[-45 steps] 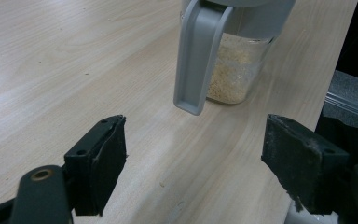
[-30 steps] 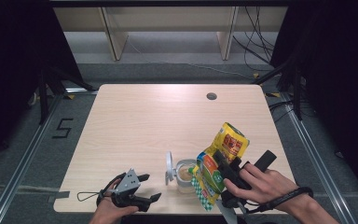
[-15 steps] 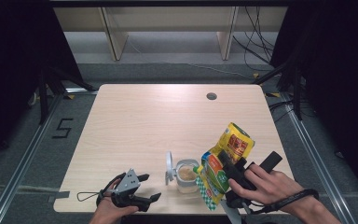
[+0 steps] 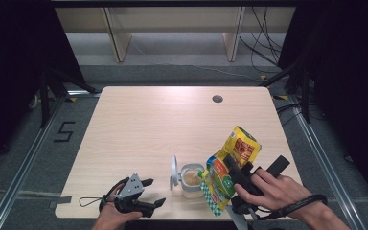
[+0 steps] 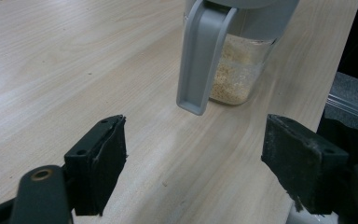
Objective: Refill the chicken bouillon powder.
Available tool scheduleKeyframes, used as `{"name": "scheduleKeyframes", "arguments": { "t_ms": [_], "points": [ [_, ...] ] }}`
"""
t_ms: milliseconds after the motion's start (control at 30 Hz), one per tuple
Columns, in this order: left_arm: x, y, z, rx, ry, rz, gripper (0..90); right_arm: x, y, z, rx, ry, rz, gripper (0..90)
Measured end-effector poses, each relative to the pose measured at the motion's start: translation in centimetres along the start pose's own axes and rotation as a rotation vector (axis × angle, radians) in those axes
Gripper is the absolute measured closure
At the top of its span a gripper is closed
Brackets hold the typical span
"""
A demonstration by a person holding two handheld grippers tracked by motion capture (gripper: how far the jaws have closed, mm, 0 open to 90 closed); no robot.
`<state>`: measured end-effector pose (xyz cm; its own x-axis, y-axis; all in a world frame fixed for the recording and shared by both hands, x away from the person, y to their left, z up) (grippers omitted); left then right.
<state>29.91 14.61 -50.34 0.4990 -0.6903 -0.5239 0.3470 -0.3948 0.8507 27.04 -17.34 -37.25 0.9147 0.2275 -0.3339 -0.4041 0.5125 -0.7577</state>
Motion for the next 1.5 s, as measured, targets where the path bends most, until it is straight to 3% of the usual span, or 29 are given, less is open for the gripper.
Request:
{"name": "scheduleKeyframes", "arguments": {
  "t_ms": [667,733,900,967,1000,1033,1367,1400,1500],
  "points": [
    [-0.09,0.05,0.03,0.002,0.0,-0.001,21.5,-0.43,0.03,-0.27,0.005,0.004,0.005,63.6],
    [-0.03,-0.02,0.2,-0.026,0.0,0.001,21.4,-0.53,0.07,-0.26,0.007,0.0,0.005,63.6],
    [-0.03,-0.01,0.21,-0.026,0.002,0.001,21.4,-0.54,0.08,-0.23,0.007,0.004,0.005,63.7],
    [-0.07,0.0,0.16,-0.022,-0.001,-0.002,21.5,-0.48,0.03,-0.22,0.009,0.005,0.006,63.7],
    [-0.07,0.04,0.03,0.003,0.0,0.001,21.5,-0.46,0.02,-0.22,0.008,0.004,0.006,63.7],
    [-0.03,-0.04,0.22,-0.028,0.003,0.002,21.5,-0.45,0.02,-0.23,0.007,0.004,0.004,63.7],
    [-0.04,-0.02,0.21,-0.026,0.001,0.002,21.5,-0.53,0.03,-0.02,0.012,-0.002,0.008,63.8],
    [-0.08,0.04,0.03,0.0,-0.001,0.0,21.5,-0.54,0.02,0.03,0.022,-0.005,0.01,63.8],
    [-0.09,0.03,-0.05,0.002,0.002,-0.001,21.5,-0.52,0.06,0.18,0.016,-0.005,0.014,63.8]
  ]
}}
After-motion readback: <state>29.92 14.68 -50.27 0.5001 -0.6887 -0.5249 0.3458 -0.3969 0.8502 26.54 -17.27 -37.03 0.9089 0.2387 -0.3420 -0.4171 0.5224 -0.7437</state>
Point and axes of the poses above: each handheld gripper's, and its own axes: x roughly forward along the jaws, y roughly out of its top, z roughly to its right, the point moved 1 cm from there along x, roughly forward along the jaws, and after that the axes turned 3 degrees about y, right-handed, at the moved point
